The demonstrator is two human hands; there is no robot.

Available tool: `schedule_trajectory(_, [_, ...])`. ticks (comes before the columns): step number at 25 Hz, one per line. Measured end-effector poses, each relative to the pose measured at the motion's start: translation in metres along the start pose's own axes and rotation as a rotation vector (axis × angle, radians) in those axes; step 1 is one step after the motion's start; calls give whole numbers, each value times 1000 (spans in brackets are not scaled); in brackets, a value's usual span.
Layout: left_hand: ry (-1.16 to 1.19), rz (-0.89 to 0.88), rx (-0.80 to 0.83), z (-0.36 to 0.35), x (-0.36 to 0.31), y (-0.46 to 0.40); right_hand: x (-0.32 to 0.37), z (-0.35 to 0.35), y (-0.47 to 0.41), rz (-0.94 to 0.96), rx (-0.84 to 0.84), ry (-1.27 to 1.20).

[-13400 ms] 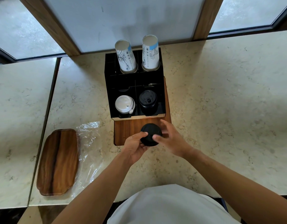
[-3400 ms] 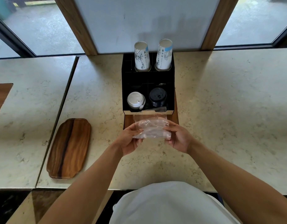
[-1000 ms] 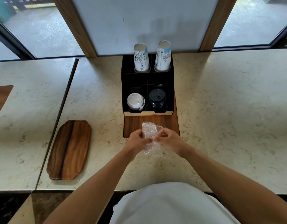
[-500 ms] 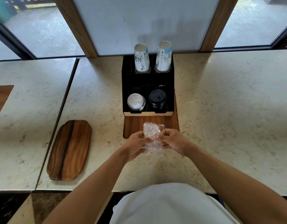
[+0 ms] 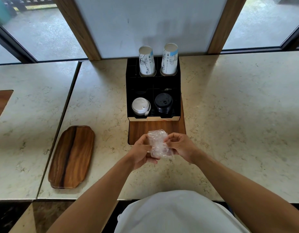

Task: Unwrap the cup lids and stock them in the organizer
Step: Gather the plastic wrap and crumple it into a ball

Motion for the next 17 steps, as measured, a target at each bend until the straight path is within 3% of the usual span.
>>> schedule_trajectory(11, [465, 187, 134, -6, 12, 7, 0, -5, 6, -107, -53, -307])
schedule_trajectory(17, [436, 183, 52, -2, 13, 7, -1, 0, 9, -150, -83, -349])
Point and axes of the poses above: each hand's wrist, its own y-axis away from the middle knuckle, its own z-axis out of the back of the hand, x = y × z, the point moved 6 cm from there along -y, towards the middle knuckle, and after that the axes turned 14 degrees about z, right-handed, at the moved point
